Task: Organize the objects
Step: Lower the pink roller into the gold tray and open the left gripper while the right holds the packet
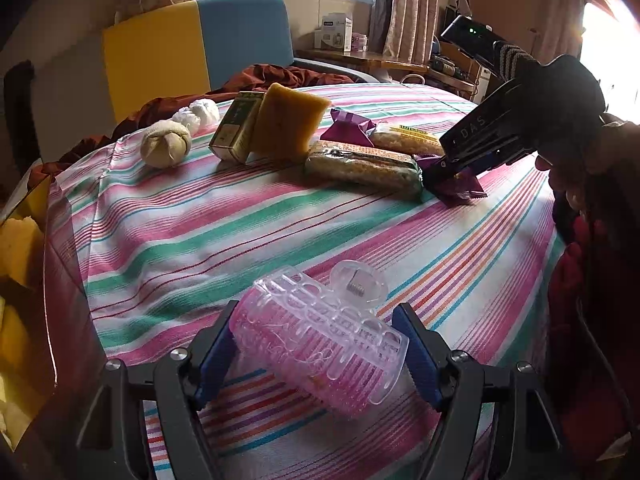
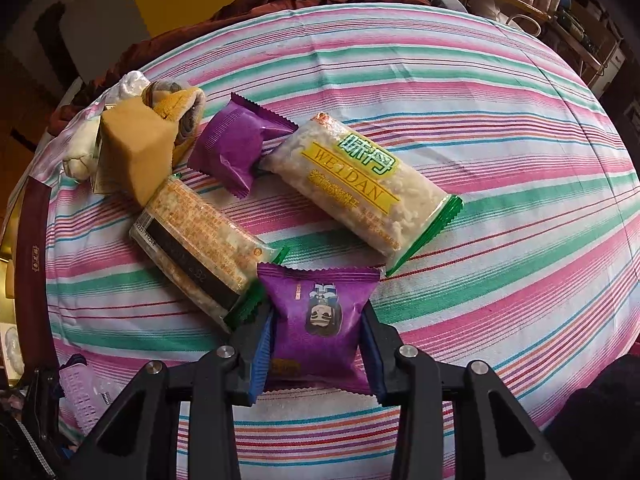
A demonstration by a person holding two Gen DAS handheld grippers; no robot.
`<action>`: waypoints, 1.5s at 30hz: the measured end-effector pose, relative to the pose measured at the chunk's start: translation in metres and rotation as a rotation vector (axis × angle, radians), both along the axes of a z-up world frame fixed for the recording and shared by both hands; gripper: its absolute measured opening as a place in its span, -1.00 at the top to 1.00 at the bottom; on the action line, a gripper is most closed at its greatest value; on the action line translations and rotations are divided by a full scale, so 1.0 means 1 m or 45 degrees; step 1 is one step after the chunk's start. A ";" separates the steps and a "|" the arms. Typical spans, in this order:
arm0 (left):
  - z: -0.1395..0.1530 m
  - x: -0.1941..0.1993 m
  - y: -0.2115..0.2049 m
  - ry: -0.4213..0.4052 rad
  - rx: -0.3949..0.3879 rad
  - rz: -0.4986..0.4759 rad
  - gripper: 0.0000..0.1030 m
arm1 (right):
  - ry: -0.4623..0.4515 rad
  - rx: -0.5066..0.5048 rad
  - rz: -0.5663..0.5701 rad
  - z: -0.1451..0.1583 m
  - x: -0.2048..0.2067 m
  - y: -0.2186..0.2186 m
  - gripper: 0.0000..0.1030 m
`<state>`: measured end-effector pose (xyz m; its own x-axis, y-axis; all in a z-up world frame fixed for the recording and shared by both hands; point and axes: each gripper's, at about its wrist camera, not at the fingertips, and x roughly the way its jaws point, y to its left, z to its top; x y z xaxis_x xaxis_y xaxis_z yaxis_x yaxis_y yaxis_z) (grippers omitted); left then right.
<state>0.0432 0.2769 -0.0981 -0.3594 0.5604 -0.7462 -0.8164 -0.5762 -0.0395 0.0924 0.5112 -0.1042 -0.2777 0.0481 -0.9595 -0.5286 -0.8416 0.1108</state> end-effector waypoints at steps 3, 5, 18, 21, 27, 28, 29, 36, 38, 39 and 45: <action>0.001 0.000 -0.002 -0.005 -0.005 0.013 -0.46 | -0.003 0.001 0.001 -0.001 0.003 0.000 0.22; 0.003 0.001 -0.005 -0.016 -0.007 0.025 -0.46 | -0.006 0.006 0.004 -0.002 0.005 -0.001 0.22; 0.107 -0.038 -0.117 0.035 0.285 0.372 -0.46 | -0.018 0.046 0.023 -0.003 0.017 -0.005 0.23; 0.111 -0.069 -0.155 0.070 0.236 0.536 -0.47 | -0.022 0.057 0.027 -0.003 0.021 -0.006 0.23; 0.067 -0.115 -0.210 -0.067 0.074 0.681 -0.46 | -0.027 0.077 0.041 -0.004 0.027 -0.008 0.23; 0.061 -0.112 -0.213 -0.075 0.066 0.692 -0.46 | -0.028 0.078 0.042 -0.004 0.029 -0.008 0.23; 0.058 -0.114 -0.218 -0.083 0.065 0.709 -0.46 | -0.029 0.079 0.042 -0.004 0.030 -0.008 0.23; 0.053 -0.122 -0.207 -0.138 0.089 0.690 -0.46 | -0.030 0.088 0.044 -0.005 0.032 -0.009 0.23; 0.050 -0.130 -0.200 -0.195 0.099 0.693 -0.47 | -0.029 0.094 0.044 -0.005 0.035 -0.009 0.23; 0.047 -0.135 -0.197 -0.233 0.107 0.700 -0.47 | -0.030 0.099 0.044 -0.005 0.036 -0.010 0.24; 0.040 -0.128 -0.174 -0.254 0.022 0.640 -0.47 | -0.023 0.093 0.039 -0.004 0.045 -0.008 0.24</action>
